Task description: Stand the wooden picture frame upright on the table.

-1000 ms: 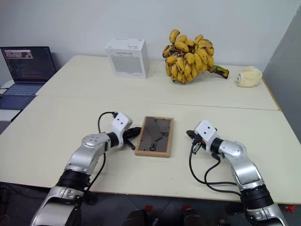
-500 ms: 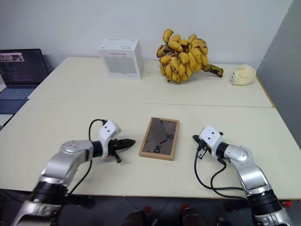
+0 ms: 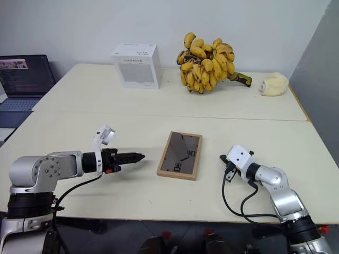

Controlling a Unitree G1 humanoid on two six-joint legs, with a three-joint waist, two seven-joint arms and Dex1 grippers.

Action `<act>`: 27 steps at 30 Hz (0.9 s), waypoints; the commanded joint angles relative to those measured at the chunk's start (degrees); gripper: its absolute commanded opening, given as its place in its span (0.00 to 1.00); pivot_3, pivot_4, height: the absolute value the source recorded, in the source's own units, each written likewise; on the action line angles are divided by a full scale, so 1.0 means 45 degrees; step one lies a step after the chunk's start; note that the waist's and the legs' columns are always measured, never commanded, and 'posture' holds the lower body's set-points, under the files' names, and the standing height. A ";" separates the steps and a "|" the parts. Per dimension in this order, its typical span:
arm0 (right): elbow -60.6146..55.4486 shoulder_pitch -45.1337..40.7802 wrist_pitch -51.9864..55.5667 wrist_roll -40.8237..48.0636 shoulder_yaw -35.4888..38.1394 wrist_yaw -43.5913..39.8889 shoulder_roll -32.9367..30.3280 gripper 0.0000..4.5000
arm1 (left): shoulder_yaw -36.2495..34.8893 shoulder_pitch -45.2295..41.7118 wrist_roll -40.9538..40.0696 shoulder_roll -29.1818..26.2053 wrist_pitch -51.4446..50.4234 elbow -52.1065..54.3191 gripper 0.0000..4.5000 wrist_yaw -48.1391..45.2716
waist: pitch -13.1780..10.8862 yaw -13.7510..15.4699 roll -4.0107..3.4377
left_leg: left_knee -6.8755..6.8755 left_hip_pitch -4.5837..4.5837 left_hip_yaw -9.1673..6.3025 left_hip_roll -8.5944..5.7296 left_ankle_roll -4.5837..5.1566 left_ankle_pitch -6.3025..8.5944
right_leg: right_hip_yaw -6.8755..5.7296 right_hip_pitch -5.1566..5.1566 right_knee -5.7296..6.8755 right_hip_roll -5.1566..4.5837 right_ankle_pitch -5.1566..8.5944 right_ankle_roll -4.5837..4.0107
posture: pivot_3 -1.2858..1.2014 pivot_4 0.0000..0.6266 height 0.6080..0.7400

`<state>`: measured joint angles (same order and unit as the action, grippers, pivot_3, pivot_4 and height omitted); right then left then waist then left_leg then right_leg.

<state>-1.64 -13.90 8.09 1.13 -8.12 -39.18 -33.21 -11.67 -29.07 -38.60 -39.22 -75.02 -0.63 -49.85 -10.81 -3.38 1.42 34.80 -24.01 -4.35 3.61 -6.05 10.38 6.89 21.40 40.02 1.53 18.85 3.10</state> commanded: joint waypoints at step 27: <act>0.1522 -0.1013 -0.3075 -0.3772 -0.1546 0.1698 0.0984 0.00 | 0.2500 -0.2678 0.0288 0.1146 -0.0487 -0.5066 0.78 -0.0858 | 0.0001 0.0005 -0.0001 | 0.0008 0.0005 -0.0002 -0.0004 -0.0002 -0.0001 | 0.0000 -0.0005 0.0012 0.0000 -0.0013 -0.0019 | 0.52 0.24 1.00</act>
<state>5.32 -17.59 -4.82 -14.90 -14.65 -32.30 -29.33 -1.40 -40.83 -37.56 -34.21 -77.08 -23.05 -52.92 -10.81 -3.36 1.42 34.83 -23.99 -4.36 3.60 -6.06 10.38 6.89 21.38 40.08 1.53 18.79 3.01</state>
